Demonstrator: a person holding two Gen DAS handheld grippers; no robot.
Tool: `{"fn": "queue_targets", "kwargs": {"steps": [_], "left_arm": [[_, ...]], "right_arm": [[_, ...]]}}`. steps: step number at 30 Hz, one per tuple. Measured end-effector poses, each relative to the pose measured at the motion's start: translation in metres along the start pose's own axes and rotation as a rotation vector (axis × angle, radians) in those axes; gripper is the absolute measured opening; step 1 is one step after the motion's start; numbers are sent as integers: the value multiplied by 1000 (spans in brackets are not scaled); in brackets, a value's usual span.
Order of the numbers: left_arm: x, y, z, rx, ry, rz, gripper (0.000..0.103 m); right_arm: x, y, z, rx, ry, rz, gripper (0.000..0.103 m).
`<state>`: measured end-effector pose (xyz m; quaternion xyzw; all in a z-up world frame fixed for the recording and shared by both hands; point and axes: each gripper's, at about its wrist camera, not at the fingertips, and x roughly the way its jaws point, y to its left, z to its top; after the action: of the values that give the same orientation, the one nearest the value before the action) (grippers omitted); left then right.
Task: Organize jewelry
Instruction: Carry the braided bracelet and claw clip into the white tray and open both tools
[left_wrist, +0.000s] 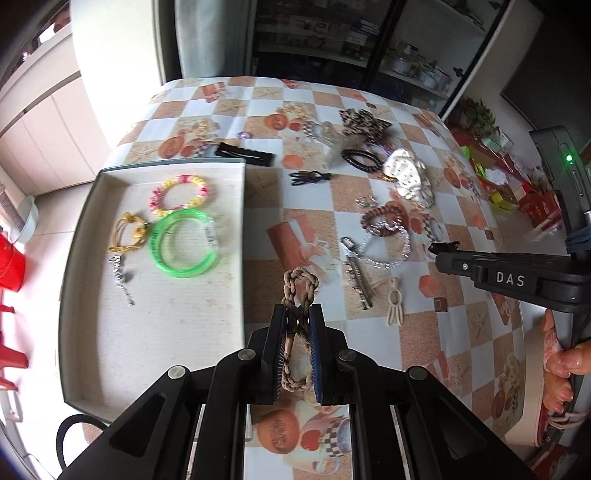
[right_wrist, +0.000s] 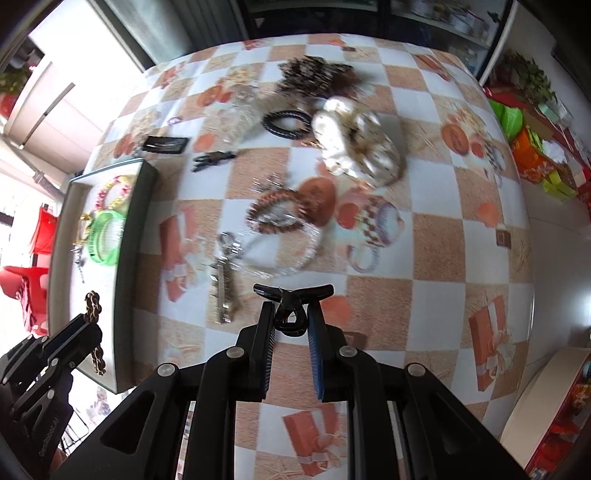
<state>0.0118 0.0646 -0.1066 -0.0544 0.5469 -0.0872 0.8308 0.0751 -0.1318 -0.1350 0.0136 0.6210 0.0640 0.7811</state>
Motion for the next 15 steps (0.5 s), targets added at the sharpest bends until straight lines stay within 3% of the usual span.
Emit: {"fn": "queue_targets", "kwargs": {"steps": [15], "left_arm": [[-17, 98, -14, -170, -32, 114, 16]], "right_arm": [[5, 124, 28, -223, -4, 91, 19]]}}
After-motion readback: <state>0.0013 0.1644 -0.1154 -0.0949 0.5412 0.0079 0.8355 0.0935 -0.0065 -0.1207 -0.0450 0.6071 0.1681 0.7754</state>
